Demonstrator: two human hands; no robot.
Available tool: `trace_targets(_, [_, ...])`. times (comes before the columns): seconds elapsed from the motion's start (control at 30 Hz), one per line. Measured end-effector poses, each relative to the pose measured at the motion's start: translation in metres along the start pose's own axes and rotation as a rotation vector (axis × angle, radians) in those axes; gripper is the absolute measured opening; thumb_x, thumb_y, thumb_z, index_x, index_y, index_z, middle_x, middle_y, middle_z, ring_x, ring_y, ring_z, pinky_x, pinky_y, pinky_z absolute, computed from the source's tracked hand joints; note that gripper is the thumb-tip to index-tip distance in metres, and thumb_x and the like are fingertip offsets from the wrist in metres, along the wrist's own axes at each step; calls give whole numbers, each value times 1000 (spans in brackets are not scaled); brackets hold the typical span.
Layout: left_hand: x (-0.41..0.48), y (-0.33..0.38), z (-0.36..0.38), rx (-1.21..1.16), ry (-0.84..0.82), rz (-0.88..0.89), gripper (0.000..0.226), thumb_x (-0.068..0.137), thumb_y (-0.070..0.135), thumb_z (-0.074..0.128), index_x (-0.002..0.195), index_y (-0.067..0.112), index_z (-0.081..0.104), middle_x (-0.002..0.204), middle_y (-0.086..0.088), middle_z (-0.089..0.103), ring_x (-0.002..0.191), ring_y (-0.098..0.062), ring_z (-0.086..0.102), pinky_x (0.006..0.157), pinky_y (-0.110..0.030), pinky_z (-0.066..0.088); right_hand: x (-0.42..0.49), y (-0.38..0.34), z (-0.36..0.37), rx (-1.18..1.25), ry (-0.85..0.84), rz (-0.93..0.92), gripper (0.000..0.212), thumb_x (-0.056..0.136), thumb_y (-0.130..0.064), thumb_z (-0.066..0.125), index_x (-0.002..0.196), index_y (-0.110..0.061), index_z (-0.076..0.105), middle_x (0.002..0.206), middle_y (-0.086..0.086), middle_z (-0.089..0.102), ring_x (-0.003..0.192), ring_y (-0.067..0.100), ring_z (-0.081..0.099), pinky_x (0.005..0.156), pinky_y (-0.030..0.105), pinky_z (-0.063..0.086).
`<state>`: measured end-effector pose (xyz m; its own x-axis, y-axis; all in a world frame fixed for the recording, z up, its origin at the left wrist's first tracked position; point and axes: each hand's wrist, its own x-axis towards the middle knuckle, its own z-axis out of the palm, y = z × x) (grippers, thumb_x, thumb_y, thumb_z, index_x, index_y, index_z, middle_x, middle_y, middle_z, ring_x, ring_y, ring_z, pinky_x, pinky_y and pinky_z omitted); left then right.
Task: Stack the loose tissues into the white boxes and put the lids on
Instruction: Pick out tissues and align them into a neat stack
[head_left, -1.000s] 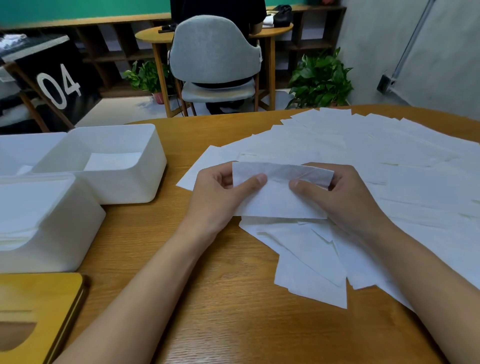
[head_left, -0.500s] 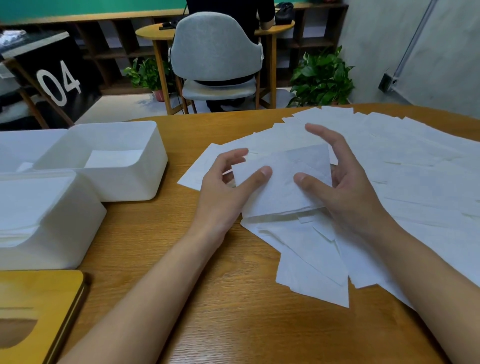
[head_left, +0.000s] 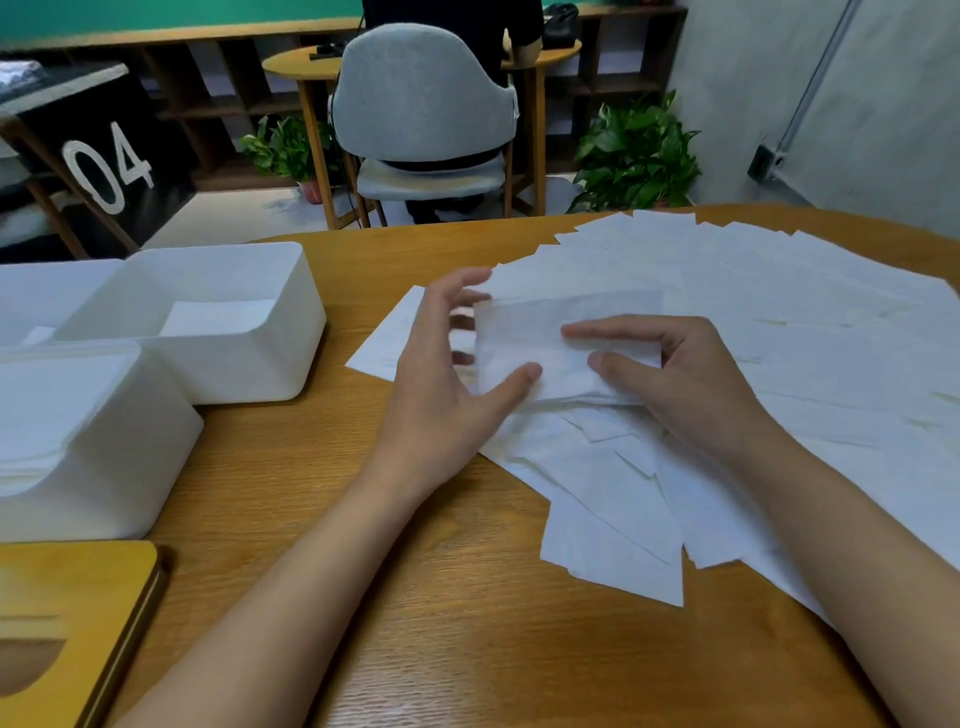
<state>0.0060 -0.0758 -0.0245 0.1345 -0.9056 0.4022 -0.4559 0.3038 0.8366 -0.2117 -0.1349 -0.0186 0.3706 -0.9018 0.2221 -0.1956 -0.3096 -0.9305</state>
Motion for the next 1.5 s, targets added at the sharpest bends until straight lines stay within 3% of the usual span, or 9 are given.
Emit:
trace_targets(0.1, [-2, 4, -4, 240, -163, 247, 47, 78, 10, 83, 118, 24, 65, 122, 10, 55, 115, -13, 53, 91, -14, 37, 4, 4, -3, -15, 87, 17, 33, 95, 1, 68, 109, -26, 82, 114, -18, 77, 117, -3, 66, 108, 23, 48])
trace_targets(0.23, [-6, 9, -9, 342, -591, 118, 42, 78, 23, 82, 113, 43, 71, 122, 21, 50, 123, -5, 49, 91, -11, 37, 4, 5, 0, -35, 90, 33, 35, 94, 2, 67, 108, -26, 82, 115, -19, 77, 116, -6, 65, 102, 12, 46])
trace_targets(0.33, [-5, 8, -11, 349, -654, 71, 49, 79, 23, 80, 120, 47, 69, 124, 23, 49, 124, -3, 47, 92, -11, 37, 4, 5, 1, -43, 94, 27, 35, 94, 2, 66, 108, -26, 82, 113, -21, 77, 115, -7, 64, 100, 8, 45])
trace_targets(0.67, [-1, 4, -10, 70, -502, 29, 22, 99, 12, 69, 111, 26, 82, 115, 17, 76, 117, -6, 67, 103, -35, 52, 2, 2, 2, -38, 59, 8, 28, 97, -5, 67, 109, -25, 82, 114, -19, 77, 116, -6, 65, 103, 15, 47])
trace_targets(0.83, [3, 8, -15, -144, -298, -97, 13, 103, 16, 67, 100, 14, 80, 93, -15, 75, 79, -42, 62, 68, -48, 50, -2, -4, 5, 229, -21, 86, 52, 92, -67, 59, 105, -23, 84, 111, -5, 79, 107, 12, 73, 91, 28, 53])
trace_targets(0.93, [7, 4, -18, -171, -177, -169, 16, 103, 15, 66, 96, 9, 80, 88, -16, 74, 64, -18, 59, 61, -30, 48, -4, 0, 8, 406, -154, 152, 82, 62, -93, 66, 104, -25, 84, 109, 9, 79, 104, 26, 75, 90, 39, 55])
trace_targets(1.23, [11, -5, -20, -171, -98, -276, 21, 93, 19, 80, 114, 19, 77, 94, -3, 81, 88, -20, 78, 72, -36, 63, -9, -8, 16, 47, 6, 105, 10, 94, -23, 75, 103, -19, 79, 95, -3, 81, 86, 15, 78, 74, 31, 60])
trace_targets(1.37, [11, -6, -22, -177, -98, -276, 26, 92, 20, 81, 117, 18, 76, 96, -2, 81, 92, -18, 78, 82, -41, 65, -8, -7, 17, 92, 12, 73, 14, 97, -15, 72, 107, -25, 76, 98, -8, 80, 88, 11, 77, 70, 20, 58])
trace_targets(1.5, [10, -8, -17, -46, 20, -192, 27, 92, 26, 82, 117, 25, 74, 86, 8, 70, 78, -3, 65, 68, -22, 53, -6, -6, 16, 111, -6, -21, 43, 99, -9, 69, 134, -32, 63, 124, -13, 71, 108, 12, 72, 82, 24, 59])
